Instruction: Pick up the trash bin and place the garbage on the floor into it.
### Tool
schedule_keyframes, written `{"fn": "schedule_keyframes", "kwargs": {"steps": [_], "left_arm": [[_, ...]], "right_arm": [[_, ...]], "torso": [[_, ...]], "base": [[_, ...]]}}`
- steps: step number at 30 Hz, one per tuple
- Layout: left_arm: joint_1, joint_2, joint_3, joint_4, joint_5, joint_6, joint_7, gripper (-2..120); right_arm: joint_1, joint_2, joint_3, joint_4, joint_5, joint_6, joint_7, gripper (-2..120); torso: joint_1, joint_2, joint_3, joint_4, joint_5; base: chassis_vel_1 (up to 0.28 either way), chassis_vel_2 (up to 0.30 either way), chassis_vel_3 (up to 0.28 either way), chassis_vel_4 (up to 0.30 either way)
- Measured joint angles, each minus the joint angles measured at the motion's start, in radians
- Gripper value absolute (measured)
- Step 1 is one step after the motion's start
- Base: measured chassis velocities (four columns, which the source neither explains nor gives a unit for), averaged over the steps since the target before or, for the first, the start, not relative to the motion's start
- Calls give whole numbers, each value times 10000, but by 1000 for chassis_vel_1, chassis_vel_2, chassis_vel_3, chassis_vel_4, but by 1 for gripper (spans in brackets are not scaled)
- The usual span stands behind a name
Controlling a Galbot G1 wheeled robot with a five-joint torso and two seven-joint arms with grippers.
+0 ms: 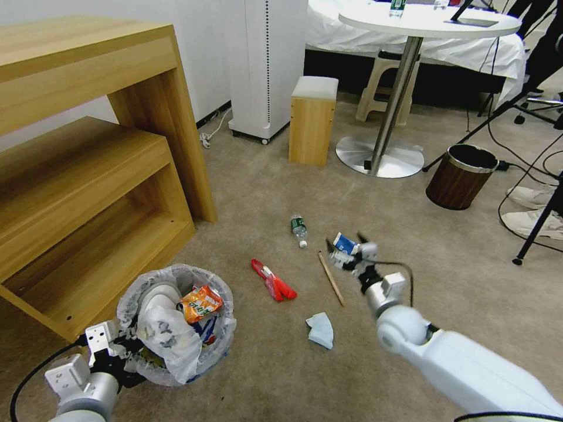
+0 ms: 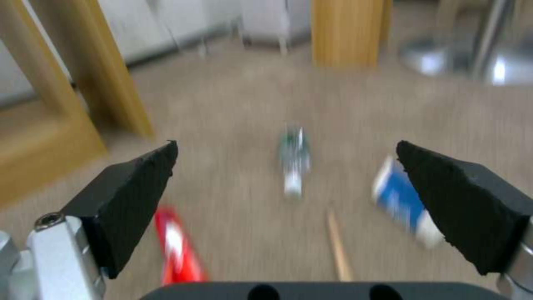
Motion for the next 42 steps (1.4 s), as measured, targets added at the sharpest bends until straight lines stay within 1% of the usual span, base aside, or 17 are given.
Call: {"fn": "schedule_keyframes", "kwargs": {"steps": [3, 4, 6, 9, 11, 12, 13, 14, 20, 30, 42], "left_arm": [[-116, -61, 17, 149, 0, -11, 2, 0], [-116, -61, 17, 149, 0, -11, 2, 0], [-180, -101, 42, 234, 4, -13, 3, 0], [-240, -134, 56, 304, 21, -18, 3, 0], [-279, -146, 57, 350, 29, -21, 2, 0], [-279, -146, 57, 350, 29, -21, 2, 0], [-310, -147, 57, 383, 27, -35, 3, 0], [-331, -151, 57, 425, 26, -46, 0, 0], [-310, -175, 70, 457, 25, -57, -2, 0], [-214, -235, 91, 470, 48, -103, -1, 0], [-163, -234, 110, 412, 56, -158, 19, 0]], "right_arm": [[46, 5, -760, 39, 787, -670, 582, 100], [46, 5, -760, 39, 787, -670, 582, 100], [102, 40, -1110, 129, 1226, -1076, 969, 100], [118, 131, -1294, 211, 1458, -1366, 1384, 100], [96, 187, -1355, 344, 1675, -1789, 1847, 100], [96, 187, -1355, 344, 1675, -1789, 1847, 100], [46, 252, -1386, 374, 1820, -2128, 2167, 100], [3, 413, -1504, 121, 1868, -2354, 2373, 100], [-8, 763, -1894, -577, 1744, -2511, 2519, 100], [170, 1332, -2441, -1774, 1244, -2492, 2275, 100], [493, 1680, -2764, -2368, 1002, -2320, 2044, 98]], "torso": [[0, 0, 0, 0, 1], [0, 0, 0, 0, 1], [0, 0, 0, -1, 1], [0, 0, 0, 0, 2], [0, 1, 0, 2, 1], [0, 1, 0, 2, 1], [0, 0, 0, 0, 0], [0, 0, 0, 0, 0], [0, 0, 1, 0, 3], [0, 0, 0, 0, 2], [0, 0, 1, 1, 2]], "base": [[0, 0, 0, 0], [0, 0, 0, 0], [0, 0, 0, 0], [0, 0, 0, 0], [0, 0, 0, 0], [0, 0, 0, 0], [0, 0, 0, 0], [0, 0, 0, 0], [0, 0, 0, 0], [0, 0, 0, 0], [0, 0, 0, 0]]}}
